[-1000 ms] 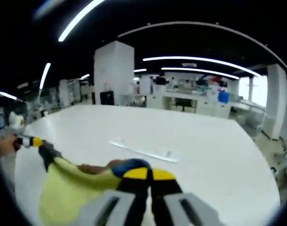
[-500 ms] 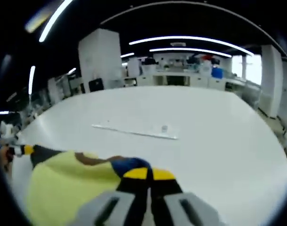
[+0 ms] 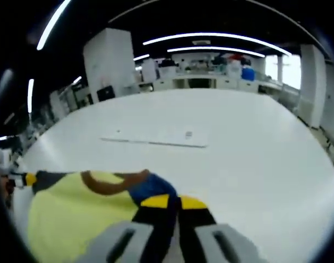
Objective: Fold the garment on the visible template until the final outline fits inside the template.
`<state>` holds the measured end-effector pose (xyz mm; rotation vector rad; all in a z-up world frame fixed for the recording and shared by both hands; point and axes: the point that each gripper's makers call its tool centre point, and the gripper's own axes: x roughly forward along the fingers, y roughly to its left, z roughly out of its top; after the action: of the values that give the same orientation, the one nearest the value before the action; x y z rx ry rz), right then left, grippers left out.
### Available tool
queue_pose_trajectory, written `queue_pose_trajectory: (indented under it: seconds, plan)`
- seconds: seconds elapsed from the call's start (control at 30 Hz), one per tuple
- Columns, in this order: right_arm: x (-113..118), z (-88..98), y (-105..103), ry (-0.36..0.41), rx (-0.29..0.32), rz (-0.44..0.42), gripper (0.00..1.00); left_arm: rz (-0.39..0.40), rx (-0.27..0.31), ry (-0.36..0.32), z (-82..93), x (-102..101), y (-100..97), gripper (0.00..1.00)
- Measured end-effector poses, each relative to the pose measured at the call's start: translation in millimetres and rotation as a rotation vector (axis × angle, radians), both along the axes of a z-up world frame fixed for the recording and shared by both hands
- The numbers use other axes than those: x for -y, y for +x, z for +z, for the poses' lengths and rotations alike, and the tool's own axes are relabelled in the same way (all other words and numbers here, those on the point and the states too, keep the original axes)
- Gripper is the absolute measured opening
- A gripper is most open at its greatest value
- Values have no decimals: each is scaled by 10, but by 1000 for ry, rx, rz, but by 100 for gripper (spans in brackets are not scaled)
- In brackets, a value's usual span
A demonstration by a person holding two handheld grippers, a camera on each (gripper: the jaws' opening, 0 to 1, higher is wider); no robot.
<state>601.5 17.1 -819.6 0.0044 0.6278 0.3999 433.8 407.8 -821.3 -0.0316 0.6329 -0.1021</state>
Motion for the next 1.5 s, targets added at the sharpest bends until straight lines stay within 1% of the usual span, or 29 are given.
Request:
queue_pose_trajectory:
  seconds: [0.1, 0.13, 0.23, 0.3, 0.33, 0.4, 0.47, 0.57, 0.7, 0.73, 0.8, 0.9, 0.97, 1.07, 1.1, 1.13, 1.2, 1.27, 1.37, 1.4, 1.47, 1.5]
  plan:
    - [26, 88, 11, 9, 8, 2, 31, -7, 15, 1, 44, 0, -4, 14]
    - [45, 108, 6, 14, 6, 6, 34, -4, 22, 4, 66, -7, -5, 18]
    - [14, 198, -124, 37, 0, 31, 40, -12, 53, 10, 165, 15, -55, 27]
    - [39, 233, -214, 37, -3, 43, 48, -15, 64, -7, 194, 24, -44, 33]
    - [58, 240, -235, 35, -3, 41, 51, -17, 75, -28, 226, 51, -63, 36]
    - [114, 276, -342, 26, 7, 37, 60, -28, 98, -48, 257, 70, -95, 42]
    - [148, 291, -407, 29, 7, 31, 65, -45, 106, -47, 275, 113, -147, 48]
    - [209, 311, -496, 37, 8, 31, 71, -88, 118, -25, 316, 213, -251, 54]
    - [244, 368, -707, 58, -14, 16, 80, -121, 142, -67, 401, 361, -339, 60]
    - [265, 387, -764, 61, -9, 10, 81, -134, 146, -68, 417, 405, -370, 63]
    - [277, 395, -860, 67, -8, 13, 81, -170, 153, -57, 431, 483, -408, 69]
    - [282, 371, -997, 71, -24, 26, 82, -222, 147, -51, 416, 611, -462, 73]
    - [293, 361, -1062, 66, -26, 32, 81, -250, 141, -43, 412, 748, -519, 73]
    - [303, 348, -1217, 62, -41, 40, 77, -282, 142, -58, 426, 911, -577, 74]
    - [288, 346, -1273, 61, -42, 43, 76, -297, 141, -61, 436, 996, -610, 74]
    - [272, 345, -1336, 59, -42, 46, 75, -304, 139, -64, 433, 1030, -623, 73]
    - [280, 336, -1354, 52, -38, 55, 75, -318, 147, -75, 452, 1122, -653, 73]
    - [235, 312, -1461, 41, -40, 63, 74, -338, 148, -84, 464, 1218, -684, 73]
    - [216, 211, -1516, 28, -47, 68, 71, -390, 153, -73, 482, 1393, -726, 71]
    - [198, 184, -1538, 24, -50, 72, 70, -400, 155, -76, 492, 1453, -739, 68]
    - [154, 117, -1585, 15, -62, 79, 68, -438, 184, -93, 536, 1588, -754, 63]
    - [91, 79, -1640, 3, -67, 91, 66, -438, 181, -94, 532, 1619, -757, 60]
